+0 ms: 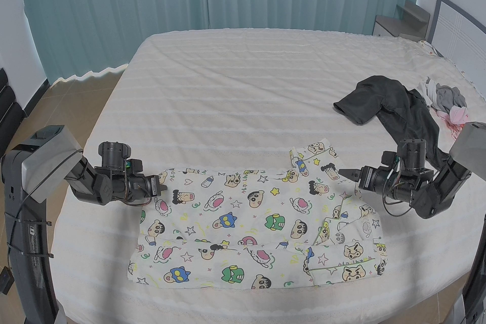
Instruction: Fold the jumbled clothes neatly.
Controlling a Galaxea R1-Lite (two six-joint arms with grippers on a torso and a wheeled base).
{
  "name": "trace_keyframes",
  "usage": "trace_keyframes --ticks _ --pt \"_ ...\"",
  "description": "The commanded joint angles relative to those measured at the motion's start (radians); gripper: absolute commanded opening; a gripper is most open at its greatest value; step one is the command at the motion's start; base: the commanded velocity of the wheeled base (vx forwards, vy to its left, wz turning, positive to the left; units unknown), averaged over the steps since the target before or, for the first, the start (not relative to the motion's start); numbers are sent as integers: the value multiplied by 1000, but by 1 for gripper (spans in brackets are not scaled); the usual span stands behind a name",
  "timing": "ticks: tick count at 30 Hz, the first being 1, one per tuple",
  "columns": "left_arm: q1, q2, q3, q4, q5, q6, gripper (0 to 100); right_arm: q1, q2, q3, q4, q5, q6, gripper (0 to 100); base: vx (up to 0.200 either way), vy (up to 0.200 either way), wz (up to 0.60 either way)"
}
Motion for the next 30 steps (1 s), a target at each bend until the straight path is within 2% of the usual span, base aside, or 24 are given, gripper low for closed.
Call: trace_keyframes --ticks 1,2,6,13,17,29,30 --pt "7 -51 17 -5 42 -31 0 -15 116 -205 142 -11 0 100 0 0 0" --pt "7 -59 17 -5 68 -33 0 -15 145 -262 198 -16 0 100 0 0 0" --pt "5 -68 21 -4 78 -34 0 -20 173 -375 328 -17 2 100 0 0 0" --pt "-3 -62 27 -4 81 -36 0 -11 249 -515 402 -20 2 100 0 0 0" --pt "-7 -60 29 -4 81 -36 0 -8 280 -605 500 -19 2 100 0 0 0" --pt "-12 -60 33 -4 79 -37 0 35 325 -654 532 -20 11 100 0 0 0" --pt "-15 -59 33 -4 79 -37 0 40 328 -656 530 -20 12 0 0 0 0"
